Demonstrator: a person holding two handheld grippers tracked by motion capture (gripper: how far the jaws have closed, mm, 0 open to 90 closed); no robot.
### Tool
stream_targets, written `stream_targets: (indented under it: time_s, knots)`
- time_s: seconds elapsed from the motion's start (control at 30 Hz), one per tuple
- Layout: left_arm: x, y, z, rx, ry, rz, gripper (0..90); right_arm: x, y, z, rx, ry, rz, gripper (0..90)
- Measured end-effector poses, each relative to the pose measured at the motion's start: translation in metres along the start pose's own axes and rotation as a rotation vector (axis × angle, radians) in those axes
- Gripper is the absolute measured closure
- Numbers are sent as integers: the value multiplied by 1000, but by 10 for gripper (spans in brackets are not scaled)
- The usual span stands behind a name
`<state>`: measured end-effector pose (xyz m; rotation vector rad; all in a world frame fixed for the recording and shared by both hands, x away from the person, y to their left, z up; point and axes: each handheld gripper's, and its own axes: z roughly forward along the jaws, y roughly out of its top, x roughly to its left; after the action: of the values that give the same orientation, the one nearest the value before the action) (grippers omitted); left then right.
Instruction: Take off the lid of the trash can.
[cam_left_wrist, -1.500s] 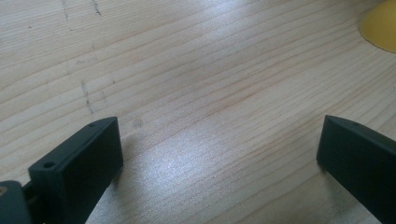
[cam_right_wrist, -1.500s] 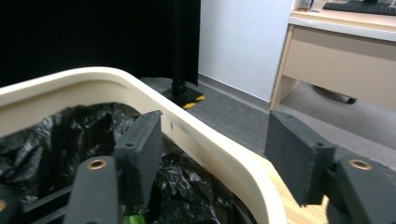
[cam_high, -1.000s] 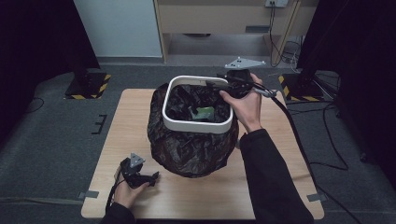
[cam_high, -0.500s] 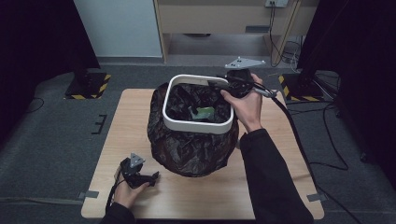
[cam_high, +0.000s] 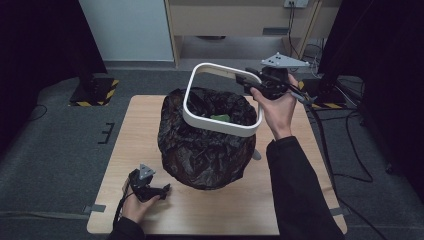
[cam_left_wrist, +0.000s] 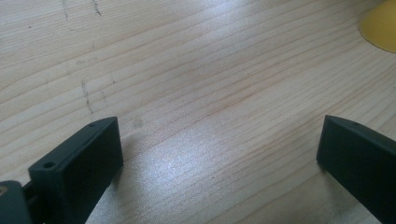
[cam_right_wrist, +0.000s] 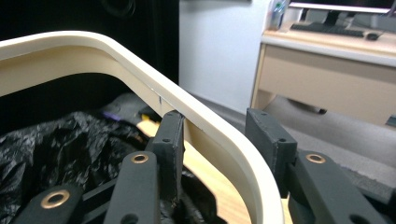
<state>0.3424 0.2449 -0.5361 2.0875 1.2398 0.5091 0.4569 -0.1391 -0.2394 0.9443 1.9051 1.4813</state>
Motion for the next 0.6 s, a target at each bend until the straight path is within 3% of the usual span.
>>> stream_targets:
  time_s: [0.4,0.6]
  knots:
    - [0,0,0,-1,1,1,0,-22,-8,-34,-62,-60,23,584]
    - [-1,0,0,2,2,3,0,-23,-8,-53,-80,-97,-11,583]
